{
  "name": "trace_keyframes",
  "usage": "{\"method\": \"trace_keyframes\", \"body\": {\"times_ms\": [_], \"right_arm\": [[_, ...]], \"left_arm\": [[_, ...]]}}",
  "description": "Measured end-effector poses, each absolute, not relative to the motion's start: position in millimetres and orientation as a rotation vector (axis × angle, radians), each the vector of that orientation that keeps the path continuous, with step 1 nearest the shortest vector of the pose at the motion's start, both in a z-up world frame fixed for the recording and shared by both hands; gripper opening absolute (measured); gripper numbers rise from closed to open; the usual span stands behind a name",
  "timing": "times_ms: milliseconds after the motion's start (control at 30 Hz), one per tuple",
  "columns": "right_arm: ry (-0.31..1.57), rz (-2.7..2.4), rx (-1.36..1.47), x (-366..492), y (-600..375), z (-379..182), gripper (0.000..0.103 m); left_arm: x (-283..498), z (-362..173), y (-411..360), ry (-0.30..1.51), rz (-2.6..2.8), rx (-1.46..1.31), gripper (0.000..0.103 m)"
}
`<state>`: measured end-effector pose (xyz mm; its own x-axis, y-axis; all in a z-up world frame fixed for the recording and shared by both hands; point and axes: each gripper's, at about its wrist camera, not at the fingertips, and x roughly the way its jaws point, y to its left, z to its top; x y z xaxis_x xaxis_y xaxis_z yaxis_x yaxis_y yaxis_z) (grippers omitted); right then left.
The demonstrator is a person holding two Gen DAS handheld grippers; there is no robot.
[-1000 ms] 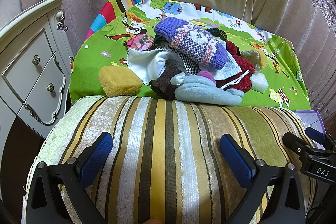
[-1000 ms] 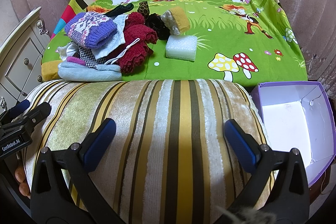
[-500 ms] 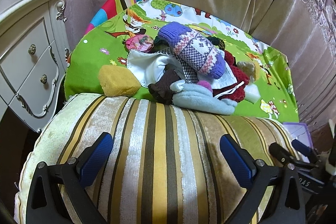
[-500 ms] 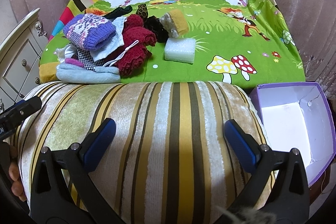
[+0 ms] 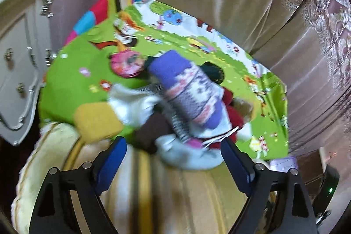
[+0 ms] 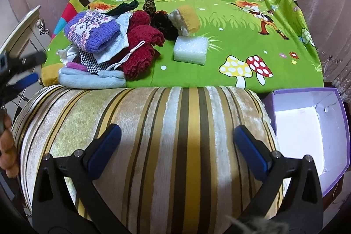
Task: Organize soft objects
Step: 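Grasp the purple knit mitten with the left tool while the right tool grasps the yellow sponge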
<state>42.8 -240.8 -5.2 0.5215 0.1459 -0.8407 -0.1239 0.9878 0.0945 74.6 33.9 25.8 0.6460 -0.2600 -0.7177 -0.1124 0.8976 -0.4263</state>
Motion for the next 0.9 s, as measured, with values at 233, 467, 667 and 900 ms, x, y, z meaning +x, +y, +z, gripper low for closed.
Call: {"method": "trace_keyframes", "body": {"times_ms": [233,467,667,900], "right_arm": [[0.972,0.225,0.024,77.3,-243.7,9.0,0.103],[0.888,0.263,-0.040,124.6,-244.8,22.8,0.103],[0.853,0.256,-0.093,171.4,-245.6,16.4,0.103],[0.855,0.247,-0.114,205.3,-239.7,2.7,0.082]], "left_arm": [[126.2,24.9,27.6,0.909,-0.088,-0.537,0.081],[166.5,13.6,26.6,0.955,-0.016,-0.519,0.081],[176.6,10.3,13.2,0.945,0.026,-0.385,0.053],[165.3,19.0,5.6,0.853,0.070,-0.278,0.027]]}}
